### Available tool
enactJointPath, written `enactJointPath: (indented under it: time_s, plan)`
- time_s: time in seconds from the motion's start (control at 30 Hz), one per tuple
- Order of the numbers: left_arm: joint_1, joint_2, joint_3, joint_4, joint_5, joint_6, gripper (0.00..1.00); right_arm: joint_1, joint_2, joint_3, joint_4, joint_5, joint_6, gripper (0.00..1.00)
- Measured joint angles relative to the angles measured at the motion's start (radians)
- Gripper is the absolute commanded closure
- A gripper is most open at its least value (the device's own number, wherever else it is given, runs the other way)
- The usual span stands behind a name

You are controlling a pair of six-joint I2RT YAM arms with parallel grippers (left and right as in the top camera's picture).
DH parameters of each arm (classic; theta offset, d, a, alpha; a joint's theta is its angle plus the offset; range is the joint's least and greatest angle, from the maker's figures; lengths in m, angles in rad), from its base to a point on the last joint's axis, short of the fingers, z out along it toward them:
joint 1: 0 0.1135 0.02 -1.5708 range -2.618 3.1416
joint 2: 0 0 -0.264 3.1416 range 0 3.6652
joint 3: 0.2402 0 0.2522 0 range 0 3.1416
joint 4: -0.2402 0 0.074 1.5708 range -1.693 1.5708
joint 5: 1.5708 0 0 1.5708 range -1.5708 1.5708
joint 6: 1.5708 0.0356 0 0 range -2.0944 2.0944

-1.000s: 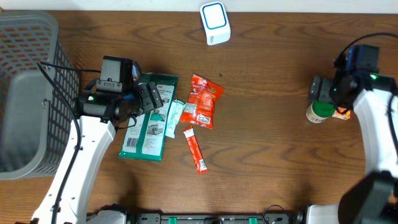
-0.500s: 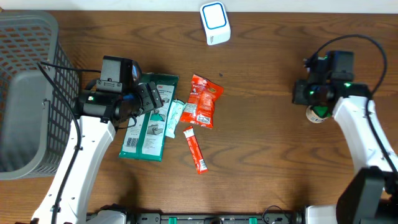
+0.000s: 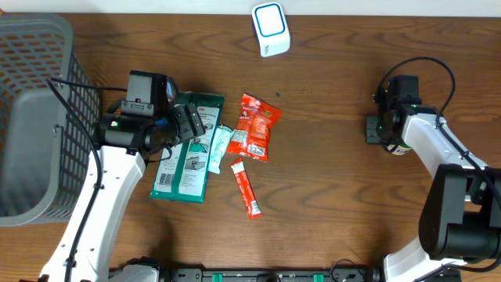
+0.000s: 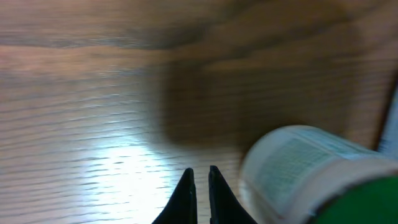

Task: Scan the item barcode
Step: 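Open the right gripper and release the jar on the table, then move the right gripper left to the red Hacks candy bag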

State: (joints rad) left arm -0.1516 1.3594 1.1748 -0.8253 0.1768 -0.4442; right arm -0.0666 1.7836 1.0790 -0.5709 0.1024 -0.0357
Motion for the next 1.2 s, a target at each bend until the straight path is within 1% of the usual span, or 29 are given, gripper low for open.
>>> enactJointPath:
  time_s: [0.37, 0.93, 0.97, 1.0, 1.07, 1.1, 1.2]
  plan:
    - [0.000, 0.000, 0.000, 0.000, 0.000, 0.000, 0.13, 0.000, 0.000, 0.000, -0.047, 0.176, -0.005, 0.91]
    - [0.000, 0.000, 0.000, 0.000, 0.000, 0.000, 0.13, 0.006, 0.000, 0.000, -0.101, 0.275, -0.053, 0.92]
    - [0.000, 0.000, 0.000, 0.000, 0.000, 0.000, 0.13, 0.010, 0.000, 0.000, -0.100, 0.274, -0.053, 0.92]
    - [0.000, 0.000, 0.000, 0.000, 0.000, 0.000, 0.13, 0.015, 0.000, 0.000, -0.095, 0.266, -0.053, 0.89]
    - [0.000, 0.000, 0.000, 0.000, 0.000, 0.000, 0.13, 0.030, 0.000, 0.000, -0.060, 0.216, -0.056, 0.80]
    - [0.000, 0.000, 0.000, 0.000, 0.000, 0.000, 0.13, 0.036, 0.000, 0.000, -0.043, 0.180, -0.059, 0.78]
    - [0.000, 0.000, 0.000, 0.000, 0.000, 0.000, 0.13, 0.069, 0.000, 0.000, 0.011, 0.006, -0.060, 0.78]
